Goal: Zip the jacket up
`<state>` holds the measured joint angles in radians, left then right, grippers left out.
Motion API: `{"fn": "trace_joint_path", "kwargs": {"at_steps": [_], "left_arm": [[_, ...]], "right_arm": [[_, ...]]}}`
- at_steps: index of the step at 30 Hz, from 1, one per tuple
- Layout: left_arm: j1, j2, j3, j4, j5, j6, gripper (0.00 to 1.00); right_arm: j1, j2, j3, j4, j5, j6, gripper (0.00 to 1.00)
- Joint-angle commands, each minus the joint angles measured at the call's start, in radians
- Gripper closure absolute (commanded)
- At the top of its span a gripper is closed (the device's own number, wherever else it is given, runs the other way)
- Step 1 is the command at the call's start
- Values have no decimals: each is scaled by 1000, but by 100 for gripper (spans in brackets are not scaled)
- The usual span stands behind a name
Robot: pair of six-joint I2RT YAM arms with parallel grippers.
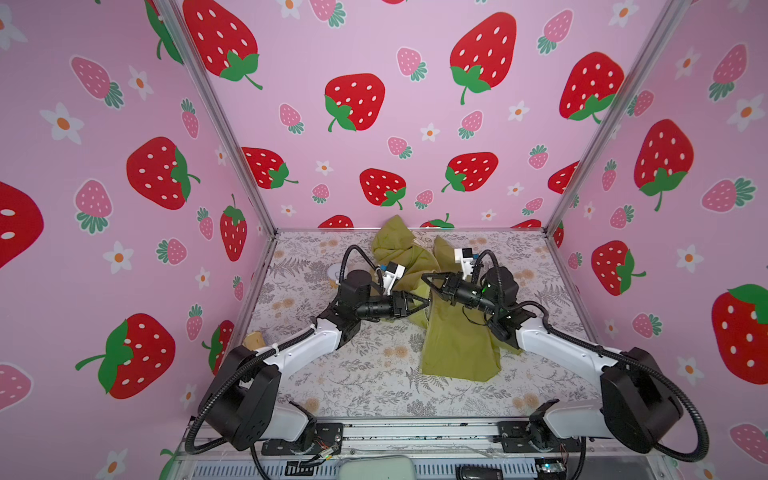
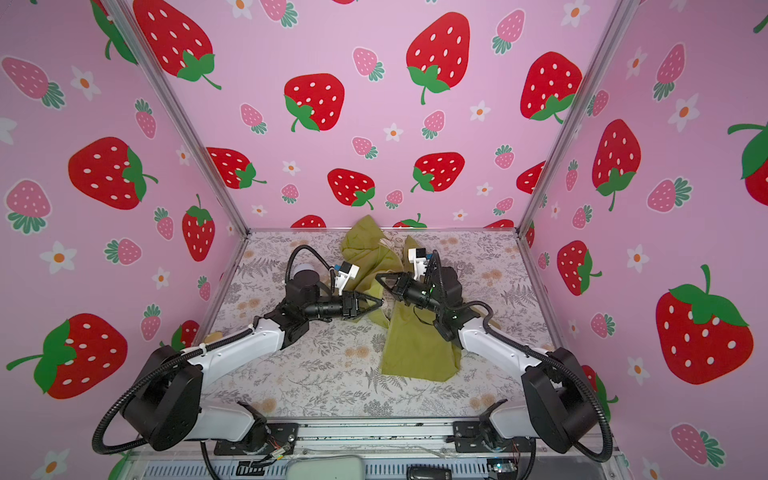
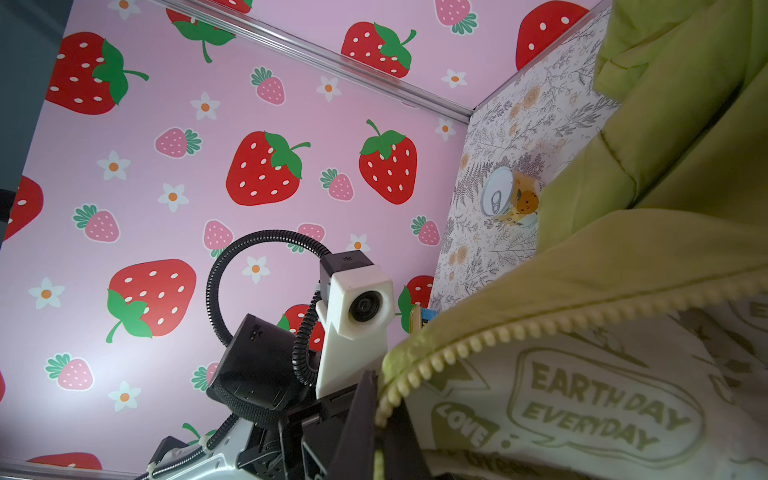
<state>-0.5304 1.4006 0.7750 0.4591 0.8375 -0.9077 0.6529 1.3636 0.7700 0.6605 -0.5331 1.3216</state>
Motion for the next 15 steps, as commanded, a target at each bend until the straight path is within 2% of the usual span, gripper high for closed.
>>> {"fn": "trace_joint_path", "kwargs": {"at_steps": [1,6,15], "left_arm": [[7,-32,40,-25,-6,36,56],[9,-55,44,-45,-9,56,56],[9,-56,56,-20,15,53,66]], "right_arm": [[4,-26,20,13,-3,-10,100],[4,-25,18,13,-2,-10,100],[5,-15,18,14,-5,-9,100]]}}
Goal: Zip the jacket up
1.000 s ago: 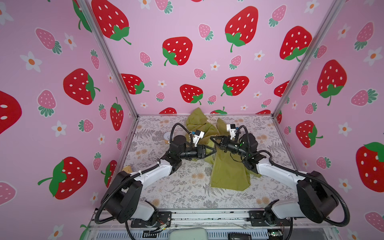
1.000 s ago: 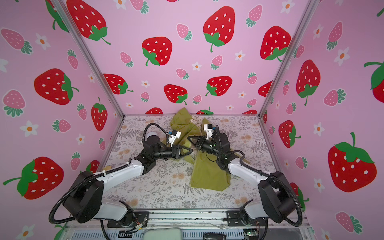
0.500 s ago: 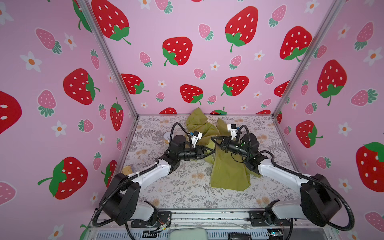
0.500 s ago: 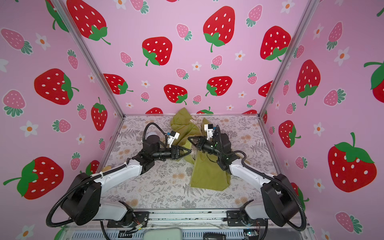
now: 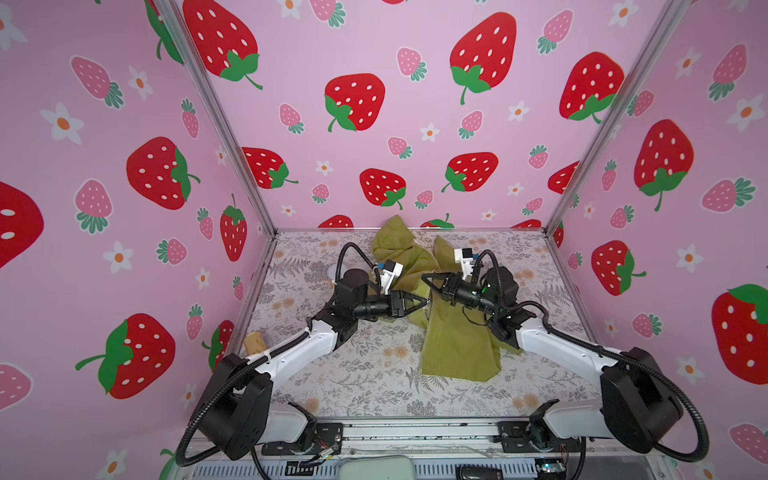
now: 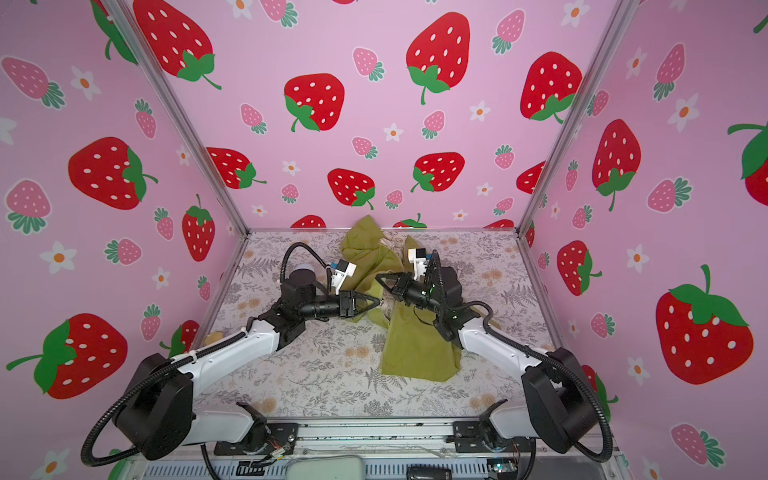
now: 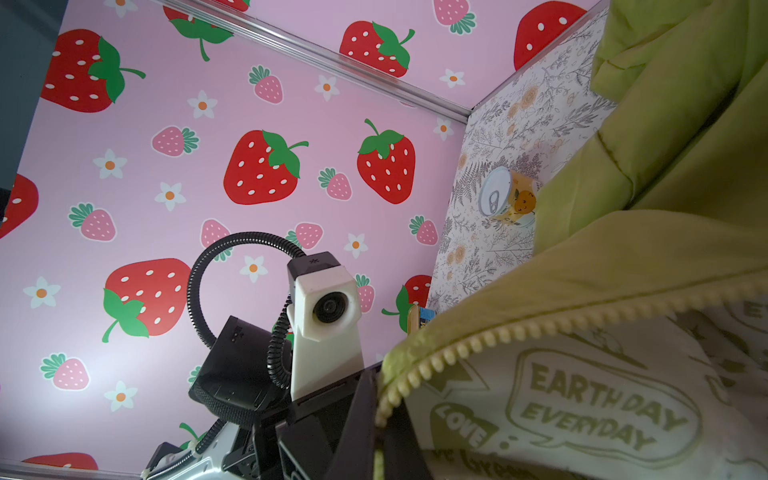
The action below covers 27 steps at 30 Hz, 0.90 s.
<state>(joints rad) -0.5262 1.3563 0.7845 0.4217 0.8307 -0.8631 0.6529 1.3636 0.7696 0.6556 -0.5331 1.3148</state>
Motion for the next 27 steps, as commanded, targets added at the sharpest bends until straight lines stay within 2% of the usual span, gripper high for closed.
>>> {"fn": "trace_joint_path", "kwargs": {"at_steps": [1,14,27], "left_arm": [[5,-11,47,21,24,7,67],[2,51,78,57,44,-16,76],[-3,69,76,63,53,-18,93]], "right_arm": [[4,-15,20,20,-5,0,100],[10,-8,17,27,-4,4,100],[10,-6,16,29,-3,3,100]]}}
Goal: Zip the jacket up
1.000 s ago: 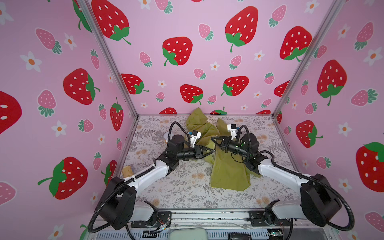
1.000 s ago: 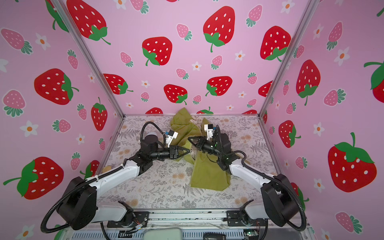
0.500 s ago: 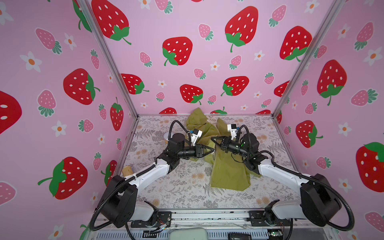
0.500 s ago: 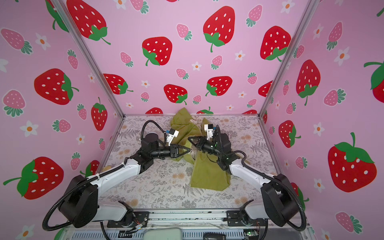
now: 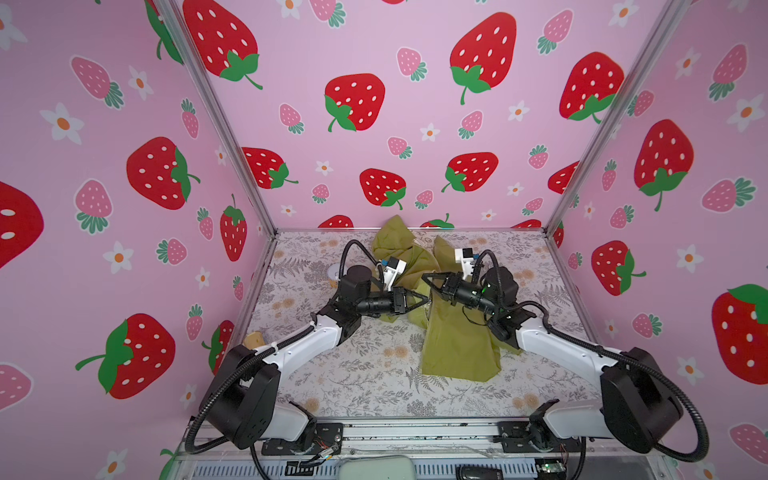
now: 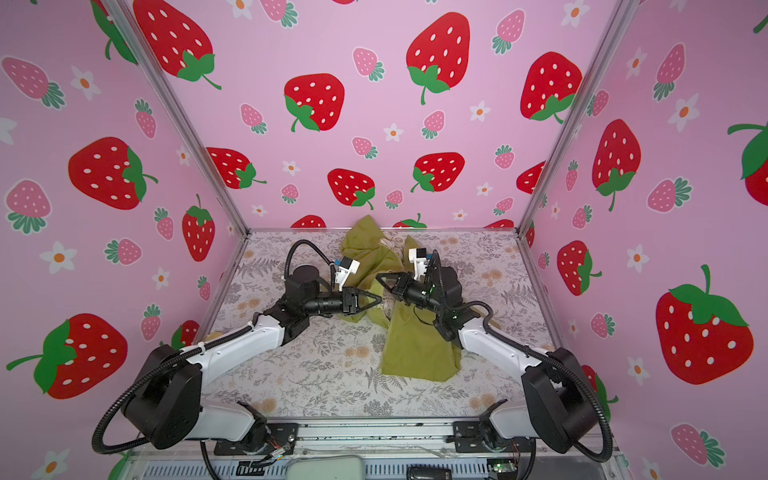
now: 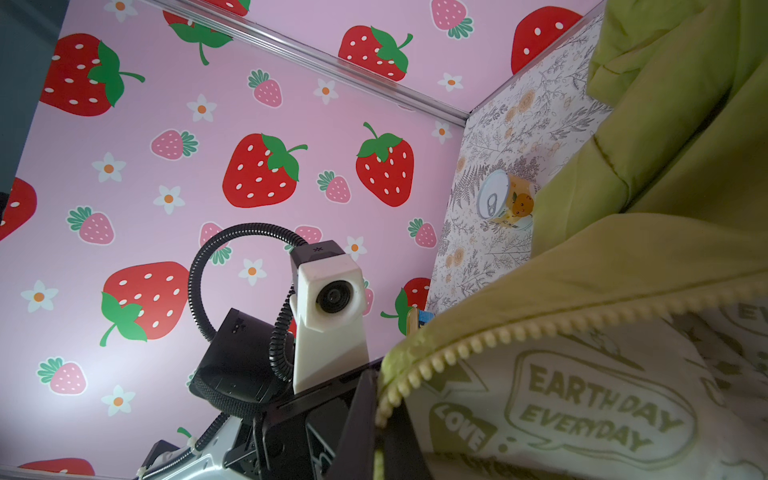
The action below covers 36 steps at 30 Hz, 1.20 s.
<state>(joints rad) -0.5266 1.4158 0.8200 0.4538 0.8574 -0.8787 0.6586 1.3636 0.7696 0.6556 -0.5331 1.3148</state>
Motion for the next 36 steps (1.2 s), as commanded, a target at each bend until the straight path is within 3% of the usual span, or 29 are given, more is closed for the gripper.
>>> {"fn": "trace_joint_path", "kwargs": {"at_steps": [1,4,9,16,20,27,30,36], "left_arm": [[-2,10,39,31,25,-2,93],[-2,12,36,33,26,-3,100],[-3,9,31,34,19,4,100],[1,-34,-9,-4,-41,50,100],[4,-48,-35,-21,-76,75,100],[5,7,-93,14,-92,73,100],[4,30,-117,70,-86,41,100],[5,24,-112,62,-81,46,100]], "right_arm": [[4,-7,15,29,-3,3,100],[3,-11,12,29,1,1,100],[-2,-29,-4,15,4,-22,100],[-50,-150,-73,-141,40,-118,53],[-57,-271,-133,-336,108,-202,40],[-56,-496,-376,-488,174,-161,44],[-56,-603,-417,-682,259,-193,44],[-56,-769,-389,-1089,443,-261,35]]}}
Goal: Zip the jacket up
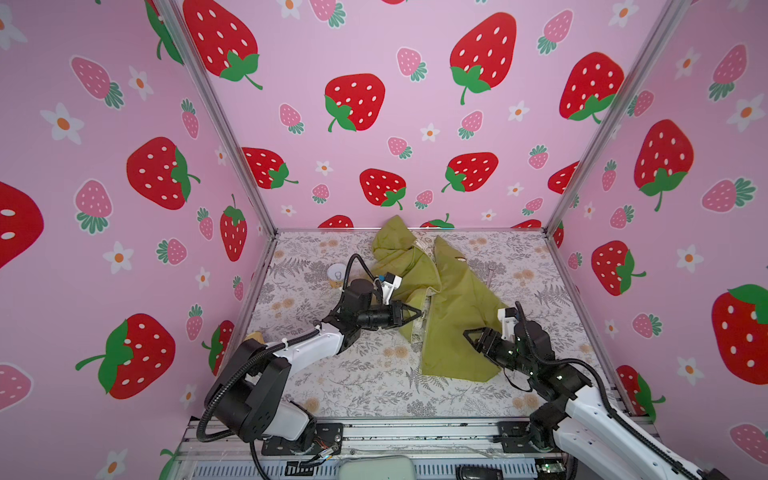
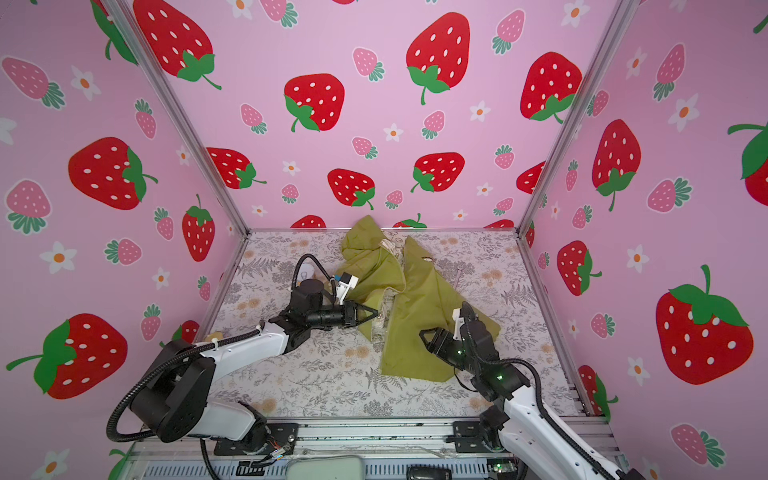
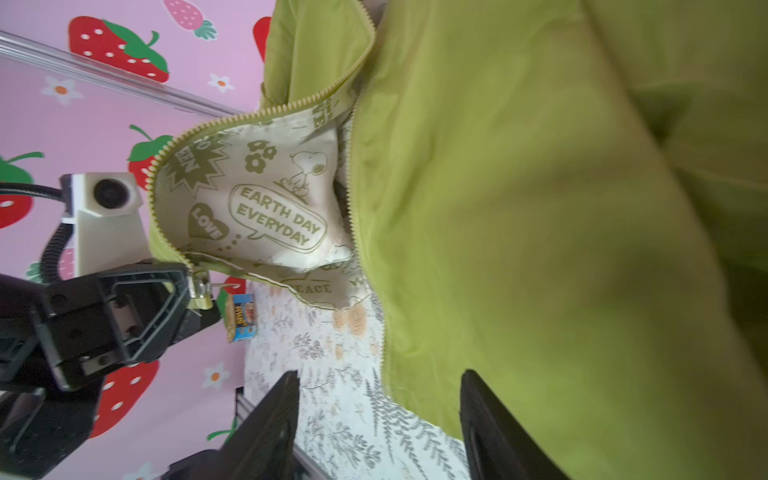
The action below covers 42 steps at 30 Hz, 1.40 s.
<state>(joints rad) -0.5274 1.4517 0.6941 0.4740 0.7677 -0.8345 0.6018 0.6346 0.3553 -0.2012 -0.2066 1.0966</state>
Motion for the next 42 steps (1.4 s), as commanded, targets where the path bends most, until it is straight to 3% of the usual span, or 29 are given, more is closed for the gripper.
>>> {"fn": "trace_joint_path", "kwargs": {"at_steps": [1,9,18,26,33,38,42], "left_arm": [[5,-12,15,41,10,3,100],[4,-22,-3,74,10,-12,100],[6,-37,-19,95,15,-23,100],[4,-39,-21,115,19,-34,100],[5,-50,-23,114,19,-38,100],[5,-57,-24,101,22,-35,100],[5,-57,-34,101,21,-38,100]], "right_arm": [[1,-48,21,-266,123,-39,35],[7,-5,-14,-351,145,-1,43],[31,-3,-34,-390,120,32,33],[100,-5,-54,-380,65,95,33],[148,11,-130,-262,58,171,35],[155,53,-169,-136,93,202,42],[154,129,-183,25,135,214,63]]}}
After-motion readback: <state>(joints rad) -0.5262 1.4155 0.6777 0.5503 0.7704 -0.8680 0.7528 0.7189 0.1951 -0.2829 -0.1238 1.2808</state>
